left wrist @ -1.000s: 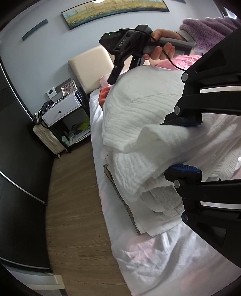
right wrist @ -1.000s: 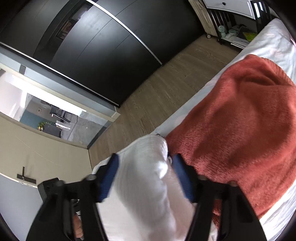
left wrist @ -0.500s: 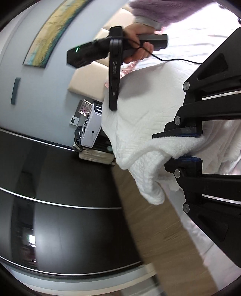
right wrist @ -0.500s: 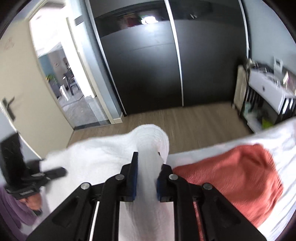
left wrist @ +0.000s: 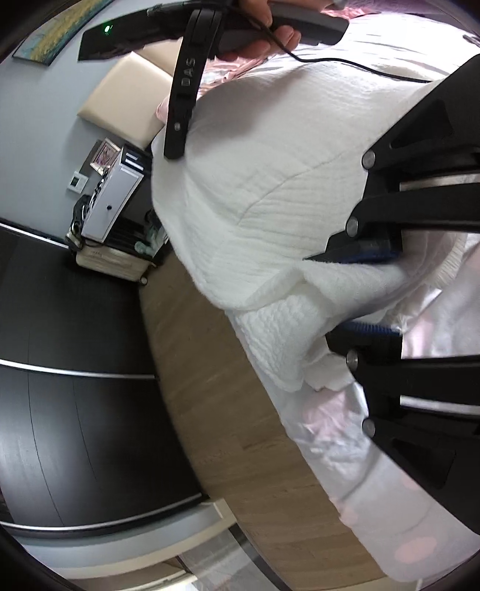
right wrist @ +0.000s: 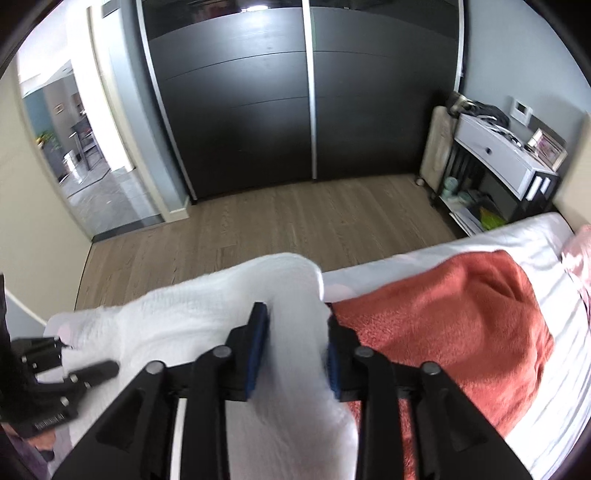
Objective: Fold clothes
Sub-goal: 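Carry the folded shirt with both grippers onto the clothes stack, then open both grippers and press the shirt flat on the stack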
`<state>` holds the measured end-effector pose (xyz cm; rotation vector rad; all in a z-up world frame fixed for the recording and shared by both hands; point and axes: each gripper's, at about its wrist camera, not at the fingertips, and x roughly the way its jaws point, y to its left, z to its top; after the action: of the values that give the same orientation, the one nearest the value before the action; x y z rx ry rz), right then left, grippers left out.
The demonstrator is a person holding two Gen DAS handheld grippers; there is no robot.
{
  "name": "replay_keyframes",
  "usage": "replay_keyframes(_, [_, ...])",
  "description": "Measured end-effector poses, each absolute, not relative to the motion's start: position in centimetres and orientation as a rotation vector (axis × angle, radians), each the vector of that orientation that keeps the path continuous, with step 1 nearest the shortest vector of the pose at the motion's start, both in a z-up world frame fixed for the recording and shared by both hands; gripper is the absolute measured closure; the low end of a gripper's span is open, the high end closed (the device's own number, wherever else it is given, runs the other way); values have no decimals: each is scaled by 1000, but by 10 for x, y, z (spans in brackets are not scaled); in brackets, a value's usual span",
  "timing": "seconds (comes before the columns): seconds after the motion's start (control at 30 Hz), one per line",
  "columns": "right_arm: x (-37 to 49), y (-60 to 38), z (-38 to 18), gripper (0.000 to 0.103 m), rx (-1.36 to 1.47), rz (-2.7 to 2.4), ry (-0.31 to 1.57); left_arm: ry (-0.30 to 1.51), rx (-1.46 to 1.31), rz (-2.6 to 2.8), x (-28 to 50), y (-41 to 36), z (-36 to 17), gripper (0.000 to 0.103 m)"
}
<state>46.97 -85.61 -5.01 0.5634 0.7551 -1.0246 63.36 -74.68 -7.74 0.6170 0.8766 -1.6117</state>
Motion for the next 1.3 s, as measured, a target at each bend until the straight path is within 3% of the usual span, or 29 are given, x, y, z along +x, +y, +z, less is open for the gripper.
replay_keyframes(0.13, [448,-848,-27,59,581,-1100,696,855,617,-1610,645,-733,-67,64])
replay_keyframes(0.23, [432,-836,-9,59,593,-1142,649,829,627,-1599,654,-724,-61,64])
replay_keyframes(0.37, [419,-817,-1,73,614,-1162,638,812,606,-1599,667,-715,-48,64])
replay_keyframes(0.67, [419,-792,-15,79,659,-1147,613,772,567,-1792,627,-756,-19,70])
replay_keyframes(0.83, [422,-803,-35,79,702,-1115,517,795,582,-1807,593,-792,-37,71])
replay_keyframes(1.17, [417,-841,-118,81,831,-1102,584,901,815,-1647,561,-844,-110,73])
replay_keyframes(1.3, [413,-850,-139,81,865,-1092,574,857,857,-1627,553,-845,-128,73])
